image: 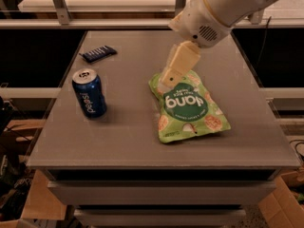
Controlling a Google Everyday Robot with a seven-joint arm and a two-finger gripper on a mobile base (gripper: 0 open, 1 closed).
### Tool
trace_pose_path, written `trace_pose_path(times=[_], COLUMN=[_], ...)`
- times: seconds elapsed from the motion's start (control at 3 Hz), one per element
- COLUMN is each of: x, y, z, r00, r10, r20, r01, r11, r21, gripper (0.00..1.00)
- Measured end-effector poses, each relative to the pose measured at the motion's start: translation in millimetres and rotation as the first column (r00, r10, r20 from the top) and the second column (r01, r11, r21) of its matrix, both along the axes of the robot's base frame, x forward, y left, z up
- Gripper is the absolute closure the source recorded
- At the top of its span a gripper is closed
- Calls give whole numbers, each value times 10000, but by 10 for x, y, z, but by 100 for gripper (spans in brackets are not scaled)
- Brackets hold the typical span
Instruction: Knock pepsi can over
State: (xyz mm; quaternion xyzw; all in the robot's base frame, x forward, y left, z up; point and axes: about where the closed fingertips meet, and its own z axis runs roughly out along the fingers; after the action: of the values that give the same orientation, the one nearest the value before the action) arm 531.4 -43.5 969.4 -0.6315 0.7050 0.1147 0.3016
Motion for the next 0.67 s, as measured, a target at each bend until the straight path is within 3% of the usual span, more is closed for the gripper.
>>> trace_pose_path(times=[0.33,0.67], x=[60,53], y=[562,558], z=[-90,-94], r00=[9985,9985], r10=[525,539], r20=[120,104], r01=[-537,-548], r11=[9884,9888], r21=[1417,1392], gripper=[0,0])
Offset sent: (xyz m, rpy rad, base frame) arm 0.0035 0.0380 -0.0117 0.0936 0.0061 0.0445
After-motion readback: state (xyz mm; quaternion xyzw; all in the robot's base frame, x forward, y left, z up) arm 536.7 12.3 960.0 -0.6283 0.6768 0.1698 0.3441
